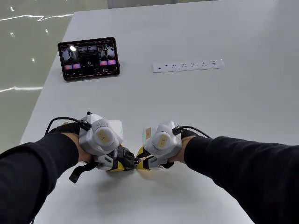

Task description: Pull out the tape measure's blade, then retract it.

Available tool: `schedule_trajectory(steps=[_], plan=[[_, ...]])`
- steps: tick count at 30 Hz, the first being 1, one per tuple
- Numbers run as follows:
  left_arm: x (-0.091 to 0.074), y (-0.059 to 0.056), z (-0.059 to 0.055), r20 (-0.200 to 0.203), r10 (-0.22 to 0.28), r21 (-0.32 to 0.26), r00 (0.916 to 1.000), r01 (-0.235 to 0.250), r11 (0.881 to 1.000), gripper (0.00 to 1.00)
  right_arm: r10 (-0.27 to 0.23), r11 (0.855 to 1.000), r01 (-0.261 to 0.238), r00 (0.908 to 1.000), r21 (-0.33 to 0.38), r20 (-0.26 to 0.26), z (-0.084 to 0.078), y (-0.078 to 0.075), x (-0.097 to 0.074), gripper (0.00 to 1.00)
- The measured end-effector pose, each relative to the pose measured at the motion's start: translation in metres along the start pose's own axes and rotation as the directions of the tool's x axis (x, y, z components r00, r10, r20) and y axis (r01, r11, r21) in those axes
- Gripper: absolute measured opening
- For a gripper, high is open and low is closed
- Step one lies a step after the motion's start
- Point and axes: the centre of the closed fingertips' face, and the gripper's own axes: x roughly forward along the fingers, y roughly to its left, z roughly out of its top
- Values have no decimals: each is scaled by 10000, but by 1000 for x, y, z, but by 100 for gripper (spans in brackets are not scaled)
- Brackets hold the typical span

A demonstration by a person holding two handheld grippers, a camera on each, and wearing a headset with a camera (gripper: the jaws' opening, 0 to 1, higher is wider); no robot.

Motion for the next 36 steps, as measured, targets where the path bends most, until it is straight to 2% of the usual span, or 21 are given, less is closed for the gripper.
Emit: schedule_trajectory(steps=[2, 6, 9, 13, 15, 19, 23, 27, 36], plan=[[0, 0, 0, 29, 4, -11, 10000, -4, 10000, 32, 7, 10000, -7, 10000, -45, -49, 1, 1, 0, 12], [0, 0, 0, 29, -31, -4, 10000, 31, 10000, 32, -6, 9986, 14, 9999, 524, -153, 3, 0, 1, 12], [0, 0, 0, 42, -26, 3, 10000, 26, 10000, 32, 10, 9997, 0, 9993, 246, -374, 0, 0, 3, 12], [0, 0, 1, 72, -52, -1, 10000, 52, 10000, 32, 23, 9998, -20, 9999, 212, -153, -1, 0, 2, 11], [0, 0, 0, 58, -68, -40, 10000, 68, 10000, 32, 34, 9995, -43, 9996, -303, -293, 0, 1, 3, 11], [1, 0, 0, 15, -76, 15, 10000, 76, 10000, 31, 13, 10000, -14, 9996, -24, -269, 0, -1, 3, 9], [1, 0, -1, 28, -76, 22, 10000, 76, 10000, 31, 8, 9998, -14, 9993, -175, -371, -1, 0, 2, 9], [0, 0, -2, -100, -129, 108, 9999, 130, 9999, 31, -75, 10000, 73, 9994, -55, -335, -2, 0, 2, 9], [-1, -1, -2, -106, -75, 209, 9999, 77, 9998, 31, -13, 10000, 15, 9992, 59, -408, -2, 0, 1, 9]])
